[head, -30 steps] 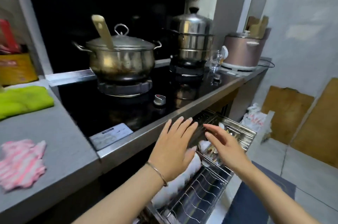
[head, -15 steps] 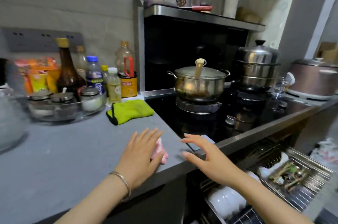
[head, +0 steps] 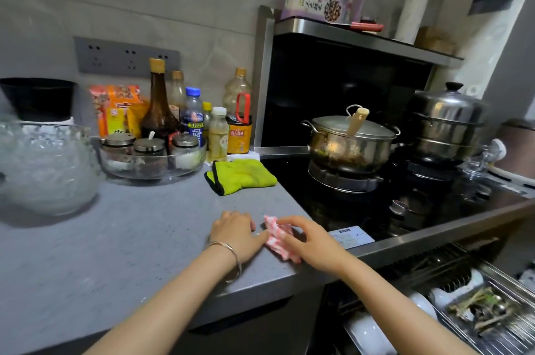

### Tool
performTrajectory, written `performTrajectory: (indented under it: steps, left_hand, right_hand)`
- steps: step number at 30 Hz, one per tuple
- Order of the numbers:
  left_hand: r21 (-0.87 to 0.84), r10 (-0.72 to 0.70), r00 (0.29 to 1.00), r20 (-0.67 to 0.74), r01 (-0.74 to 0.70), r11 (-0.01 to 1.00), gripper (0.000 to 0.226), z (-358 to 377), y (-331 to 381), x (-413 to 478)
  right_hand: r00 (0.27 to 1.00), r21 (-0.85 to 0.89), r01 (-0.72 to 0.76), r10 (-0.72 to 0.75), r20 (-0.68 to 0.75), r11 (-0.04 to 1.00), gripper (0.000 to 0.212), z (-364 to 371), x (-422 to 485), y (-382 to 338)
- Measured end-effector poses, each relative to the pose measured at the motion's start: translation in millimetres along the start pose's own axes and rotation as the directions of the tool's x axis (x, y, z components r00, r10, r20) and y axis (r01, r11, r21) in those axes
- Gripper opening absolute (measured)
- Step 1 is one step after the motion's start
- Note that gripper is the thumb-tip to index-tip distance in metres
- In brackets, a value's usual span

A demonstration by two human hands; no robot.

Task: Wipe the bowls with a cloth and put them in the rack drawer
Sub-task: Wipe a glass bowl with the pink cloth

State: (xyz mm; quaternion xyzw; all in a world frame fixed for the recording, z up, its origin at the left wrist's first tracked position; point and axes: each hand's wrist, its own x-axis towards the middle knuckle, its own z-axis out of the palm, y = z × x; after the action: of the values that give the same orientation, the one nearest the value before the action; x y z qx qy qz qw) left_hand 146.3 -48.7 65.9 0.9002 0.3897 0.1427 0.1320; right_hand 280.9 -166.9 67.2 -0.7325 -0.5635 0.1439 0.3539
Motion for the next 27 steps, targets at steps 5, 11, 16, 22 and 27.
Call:
performTrajectory:
  steps: [5, 11, 16, 22, 27]
  left_hand:
    - [-0.205, 0.032, 0.999, 0.006, -0.030, 0.978, 0.020, 2, 9, 4]
    - [-0.383, 0.374, 0.902, -0.215, -0.430, 0.818, 0.017, -38, 9, -4]
    - [-0.472, 0.459, 0.810, -0.364, -0.585, 0.659, 0.030, -97, -3, -22]
    - [-0.676, 0.114, 0.877, -0.468, -0.437, 0.594, 0.024, -143, -44, -38]
    - [-0.918, -0.085, 0.989, -0.123, -0.081, 0.388, 0.057, -145, -102, -68]
  right_hand:
    - [0.999, -0.086, -0.030, 0.033, 0.033, 0.996, 0.043, -8, 3, 7]
    - [0.988, -0.154, 0.152, -0.145, 0.054, 0.976, 0.078, -35, 11, -21]
    - [0.969, -0.002, 0.211, -0.209, 0.128, 0.977, 0.047, -39, 22, -70]
    - [0.957, 0.396, 0.146, -0.231, 0.176, 0.907, 0.008, -11, 37, -135]
    - [0.915, 0.425, 0.156, -0.293, 0.279, 0.892, 0.004, 14, 51, -170]
